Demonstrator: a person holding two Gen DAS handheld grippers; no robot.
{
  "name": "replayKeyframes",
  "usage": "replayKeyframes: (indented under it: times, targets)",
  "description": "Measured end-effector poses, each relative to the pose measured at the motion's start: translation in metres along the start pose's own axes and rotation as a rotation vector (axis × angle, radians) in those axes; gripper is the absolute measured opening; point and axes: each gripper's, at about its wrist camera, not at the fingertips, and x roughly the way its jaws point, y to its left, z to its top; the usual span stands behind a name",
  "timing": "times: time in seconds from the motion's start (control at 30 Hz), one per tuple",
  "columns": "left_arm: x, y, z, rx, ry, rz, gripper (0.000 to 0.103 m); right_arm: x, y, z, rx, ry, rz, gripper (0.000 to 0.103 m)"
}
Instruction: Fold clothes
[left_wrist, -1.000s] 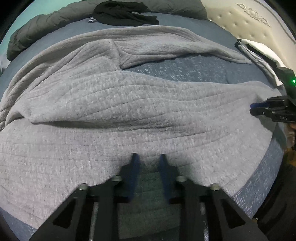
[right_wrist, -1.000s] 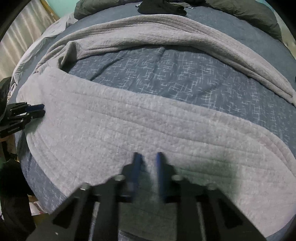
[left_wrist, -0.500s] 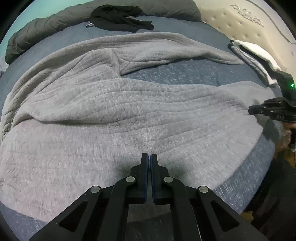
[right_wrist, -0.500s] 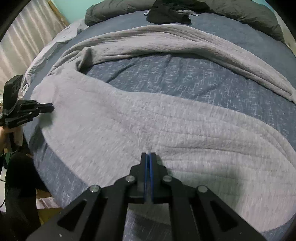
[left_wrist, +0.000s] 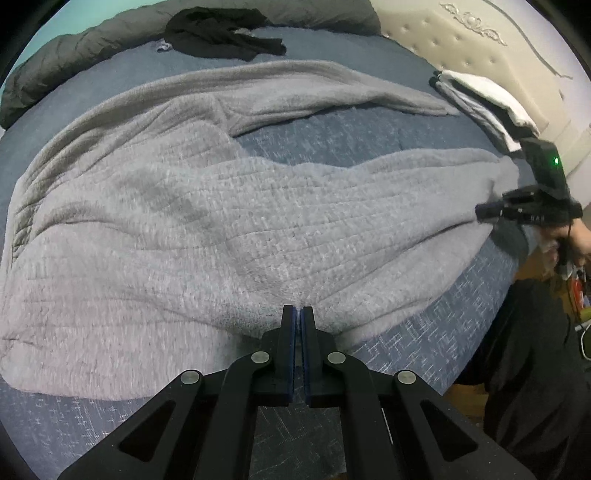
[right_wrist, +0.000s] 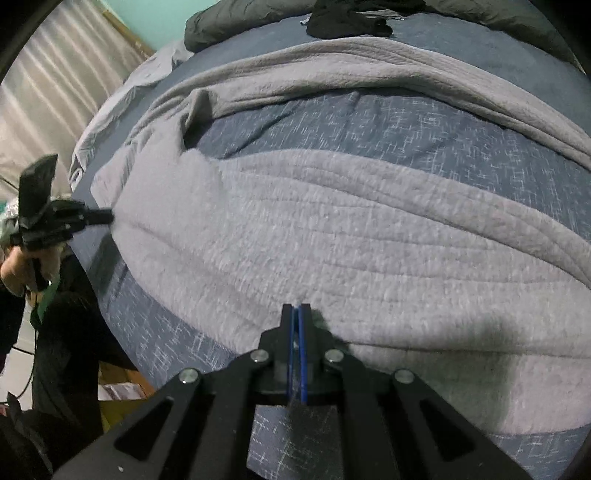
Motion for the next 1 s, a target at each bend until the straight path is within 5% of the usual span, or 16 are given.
replayKeyframes:
  times: [0.2, 0.53, 0.73, 0.87, 1.0]
  targets:
    - [0.008, 0.000, -0.006, 0.009, 0.068, -0.011, 0.002, 0.000, 0.000, 0.008, -0.007, 0.014, 0.004, 0.002]
    - [-0.035, 0.034, 0.002, -0.127, -0.037, -0.036, 0.003, -0.013, -0.007, 0.023, 0.034, -0.038, 0.022, 0.005]
    - [-0.071, 0.098, -0.008, -0.269, -0.099, 0.088, 0.006, -0.019, -0.004, 0.025, 0.037, -0.067, 0.037, 0.007]
    - [-0.092, 0.144, -0.025, -0.347, -0.120, 0.193, 0.031, -0.018, 0.004, 0.023, 0.022, -0.068, 0.052, 0.033]
    - [-0.104, 0.187, -0.044, -0.443, -0.120, 0.276, 0.038, -0.011, 0.015, 0.028, -0.009, -0.058, 0.052, 0.035]
